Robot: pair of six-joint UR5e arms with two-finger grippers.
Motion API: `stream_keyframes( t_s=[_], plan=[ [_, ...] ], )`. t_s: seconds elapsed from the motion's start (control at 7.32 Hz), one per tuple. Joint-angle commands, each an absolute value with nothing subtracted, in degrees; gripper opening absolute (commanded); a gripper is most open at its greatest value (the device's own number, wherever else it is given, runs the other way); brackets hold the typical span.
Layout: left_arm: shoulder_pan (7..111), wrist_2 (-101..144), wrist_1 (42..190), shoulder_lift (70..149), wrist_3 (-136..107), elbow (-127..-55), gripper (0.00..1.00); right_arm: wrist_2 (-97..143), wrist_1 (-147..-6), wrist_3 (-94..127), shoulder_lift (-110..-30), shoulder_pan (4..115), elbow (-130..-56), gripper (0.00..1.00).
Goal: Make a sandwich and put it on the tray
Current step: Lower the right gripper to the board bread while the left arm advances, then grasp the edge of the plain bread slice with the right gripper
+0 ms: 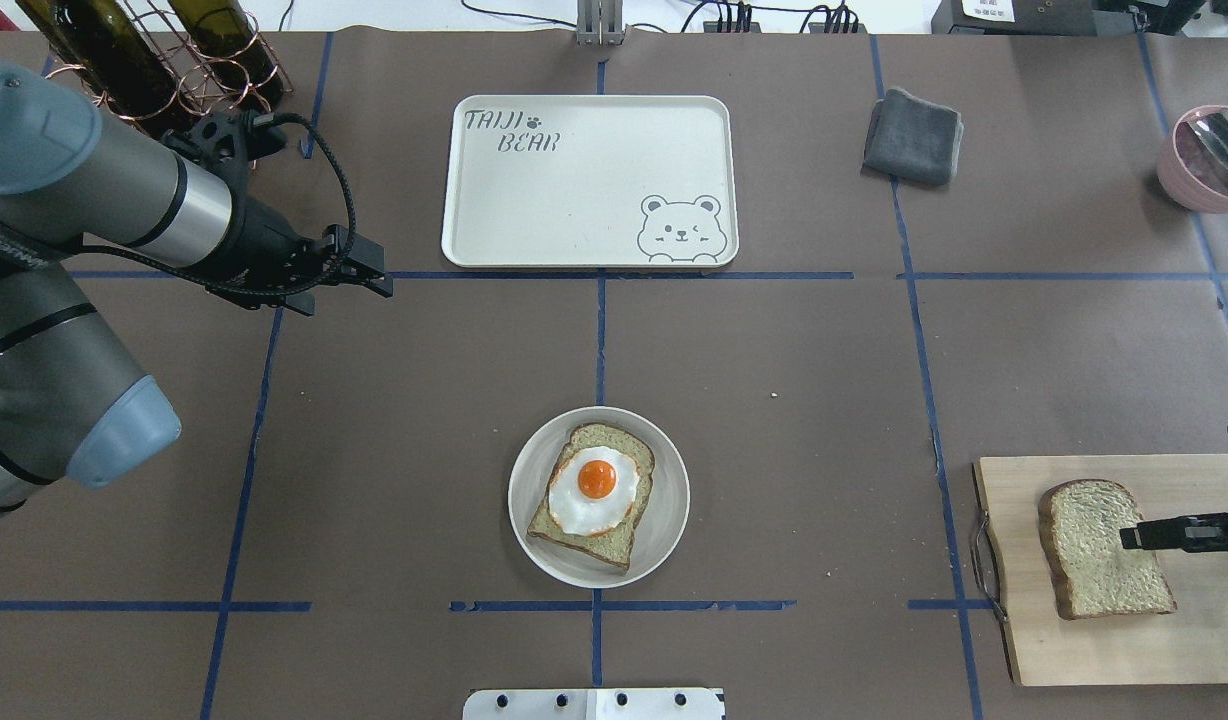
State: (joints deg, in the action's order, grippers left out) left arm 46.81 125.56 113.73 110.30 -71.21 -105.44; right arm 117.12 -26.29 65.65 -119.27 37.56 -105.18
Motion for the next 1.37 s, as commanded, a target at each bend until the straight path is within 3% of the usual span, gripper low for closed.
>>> stream_keyframes(
  t_s=[0.0,0.68,0.82,1.09,1.23],
  plan=[
    [46.76,125.51,113.73,110.30,-71.28,-105.73,1.00,117.07,-26.28,65.74,-119.53,36.65,-105.12,0.46],
    [46.85,125.51,113.64,110.22,-71.37,-105.73,1.00,116.72,-26.28,65.74,-119.44,36.47,-103.62,0.46],
    [46.93,125.51,113.64,110.21,-71.28,-105.73,1.00,116.72,-26.28,65.74,-119.44,36.47,-103.62,0.36],
    [46.93,125.51,113.64,110.21,-71.28,-105.64,1.00,116.72,-26.28,65.65,-119.44,36.21,-103.62,0.00],
    [46.85,125.51,113.73,110.21,-71.28,-105.56,1.00,116.81,-26.28,65.57,-119.44,36.04,-103.62,0.00]
  ],
)
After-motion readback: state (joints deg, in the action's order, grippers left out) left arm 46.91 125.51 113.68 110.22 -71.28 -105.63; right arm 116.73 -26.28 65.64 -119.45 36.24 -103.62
